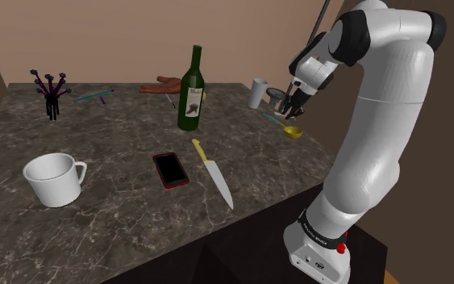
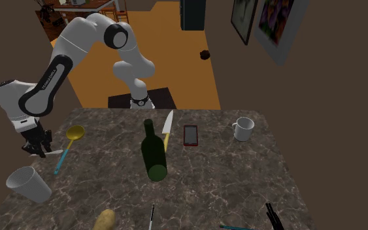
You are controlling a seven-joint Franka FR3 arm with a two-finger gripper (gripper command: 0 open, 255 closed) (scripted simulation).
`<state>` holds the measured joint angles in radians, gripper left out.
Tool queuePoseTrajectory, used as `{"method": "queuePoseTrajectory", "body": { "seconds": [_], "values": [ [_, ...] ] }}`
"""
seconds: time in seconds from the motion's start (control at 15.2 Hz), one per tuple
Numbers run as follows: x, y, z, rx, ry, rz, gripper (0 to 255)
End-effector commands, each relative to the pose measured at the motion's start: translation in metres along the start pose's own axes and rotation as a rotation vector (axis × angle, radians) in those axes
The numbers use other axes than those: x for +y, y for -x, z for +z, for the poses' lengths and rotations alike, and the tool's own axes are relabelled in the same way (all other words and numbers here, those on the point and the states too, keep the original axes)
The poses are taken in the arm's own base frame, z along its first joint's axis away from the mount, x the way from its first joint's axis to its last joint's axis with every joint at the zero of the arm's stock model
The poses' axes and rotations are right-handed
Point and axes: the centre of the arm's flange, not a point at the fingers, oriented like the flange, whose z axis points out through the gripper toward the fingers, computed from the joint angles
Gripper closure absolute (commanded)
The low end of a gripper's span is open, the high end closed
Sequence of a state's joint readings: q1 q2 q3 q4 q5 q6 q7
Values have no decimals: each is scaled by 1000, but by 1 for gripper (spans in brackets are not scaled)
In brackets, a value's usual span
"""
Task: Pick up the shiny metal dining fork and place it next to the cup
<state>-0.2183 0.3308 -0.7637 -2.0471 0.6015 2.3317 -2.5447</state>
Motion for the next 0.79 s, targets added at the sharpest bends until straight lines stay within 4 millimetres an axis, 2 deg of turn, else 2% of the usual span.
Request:
{"method": "queuePoseTrajectory", "body": {
  "seconds": [0.0,0.07,0.4,0.66,0.73],
  "values": [
    [-2,0,4,2,-9,2,255],
    [-2,1,4,2,-9,2,0],
    [-2,0,4,2,-9,2,0],
    [-2,0,-46,2,-9,2,0],
    [-2,0,-46,2,-9,2,0]
  ]
}}
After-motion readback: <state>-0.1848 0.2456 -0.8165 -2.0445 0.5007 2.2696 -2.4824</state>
